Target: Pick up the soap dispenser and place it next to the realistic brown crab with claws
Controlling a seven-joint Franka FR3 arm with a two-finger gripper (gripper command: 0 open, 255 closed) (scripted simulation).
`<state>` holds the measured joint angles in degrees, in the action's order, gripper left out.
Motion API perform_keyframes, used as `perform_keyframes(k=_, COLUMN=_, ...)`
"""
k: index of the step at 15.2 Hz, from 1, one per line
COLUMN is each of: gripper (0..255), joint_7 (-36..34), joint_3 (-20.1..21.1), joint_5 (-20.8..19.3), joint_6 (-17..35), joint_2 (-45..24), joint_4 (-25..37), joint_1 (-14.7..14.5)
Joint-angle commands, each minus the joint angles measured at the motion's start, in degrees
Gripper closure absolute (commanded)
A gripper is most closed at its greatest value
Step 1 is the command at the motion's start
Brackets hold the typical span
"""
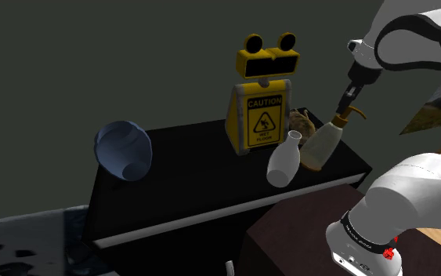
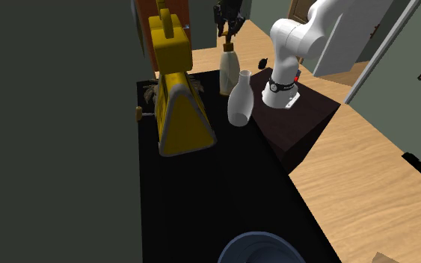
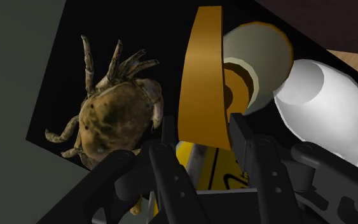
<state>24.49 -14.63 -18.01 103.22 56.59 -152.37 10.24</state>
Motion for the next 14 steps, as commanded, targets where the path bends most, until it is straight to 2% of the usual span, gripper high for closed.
perform_keyframes(k=1, gripper=255, joint_7=-0.2, joint_3=-0.28, joint_5=-0.35, joint_6=1.4, joint_2=0.26, joint_4=-1.62, joint_1=0.18)
perform_keyframes(k=12, gripper=255, joint_7=-1.14, joint_3=-2.44, joint_5=-2.88, joint_6=9.99, joint_2=-0.14, joint_4=-9.9, joint_1=1.37)
perform_keyframes(k=14, gripper=255, joint_7=-1.15, joint_3=-2.44, joint_5=-2.88, joint_6=9.99, joint_2=-0.14, joint_4=-9.91, joint_1=1.37)
